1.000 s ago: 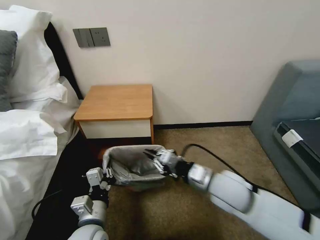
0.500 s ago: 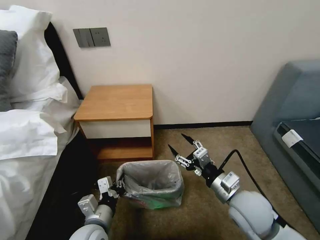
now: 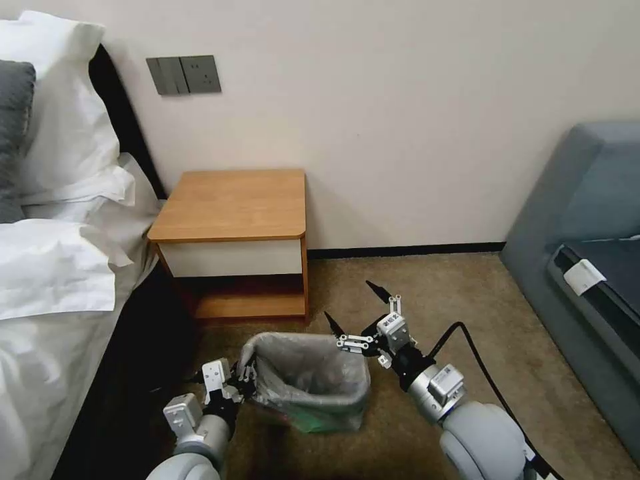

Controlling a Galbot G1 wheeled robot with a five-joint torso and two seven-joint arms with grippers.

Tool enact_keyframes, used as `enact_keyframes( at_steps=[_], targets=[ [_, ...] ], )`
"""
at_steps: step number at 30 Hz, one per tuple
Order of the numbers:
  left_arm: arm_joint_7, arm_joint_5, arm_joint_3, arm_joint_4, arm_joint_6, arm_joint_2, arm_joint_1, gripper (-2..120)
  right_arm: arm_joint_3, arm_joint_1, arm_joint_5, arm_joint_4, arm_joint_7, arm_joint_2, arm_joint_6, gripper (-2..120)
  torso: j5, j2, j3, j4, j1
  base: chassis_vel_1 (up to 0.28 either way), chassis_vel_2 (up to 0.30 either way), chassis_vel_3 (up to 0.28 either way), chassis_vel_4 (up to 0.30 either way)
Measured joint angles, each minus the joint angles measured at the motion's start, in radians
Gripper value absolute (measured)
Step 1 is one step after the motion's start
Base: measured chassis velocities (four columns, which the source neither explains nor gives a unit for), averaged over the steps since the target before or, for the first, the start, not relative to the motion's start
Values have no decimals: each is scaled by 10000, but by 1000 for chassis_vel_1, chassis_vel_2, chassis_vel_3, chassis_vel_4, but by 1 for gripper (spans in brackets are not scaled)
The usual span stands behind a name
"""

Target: Pick up the garbage bag from the table and place it over the trash can.

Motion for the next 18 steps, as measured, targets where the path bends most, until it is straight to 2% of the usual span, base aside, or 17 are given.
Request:
enact_keyframes(
  at_steps=[2, 3, 7, 8, 11, 12, 14, 18],
  targets=[
    [-1, -5, 7, 9, -18, -26, 0, 50, -29, 19, -4, -48, -18, -2, 1, 100, -1, 0, 0, 0, 0, 0, 0, 0, 0],
    [-1, -5, 7, 9, -18, -26, 0, 50, -29, 19, -4, -48, -18, -2, 1, 100, -1, 0, 0, 0, 0, 0, 0, 0, 0],
    [-40, -15, -23, -3, -65, -46, -10, 71, -56, 72, 3, -75, -38, -26, 1, 100, -1, 0, 0, 0, 0, 0, 0, 0, 0],
    [-40, -15, -23, -3, -65, -46, -10, 71, -56, 72, 3, -75, -38, -26, 1, 100, -1, 0, 0, 0, 0, 0, 0, 0, 0],
    [-178, 59, -80, -65, -276, -99, 5, 83, -71, 97, -1, -114, -60, -36, -4, 100, -1, 0, 0, 0, 0, 0, 0, 0, 0],
    [-178, 59, -80, -65, -276, -99, 5, 83, -71, 97, -1, -114, -60, -36, -4, 100, -1, 0, 0, 0, 0, 0, 0, 0, 0],
    [-279, 192, -120, -121, -421, -136, 57, 93, -118, 103, -6, -114, -73, -14, -18, 100, 0, 0, 0, 0, 0, 0, 0, 0, 0],
    [-425, 280, -193, -133, -594, -151, 108, 99, -203, 136, -45, -122, -84, 54, -35, 100, -1, 0, 1, 0, 0, 0, 0, 0, 0]
  ],
)
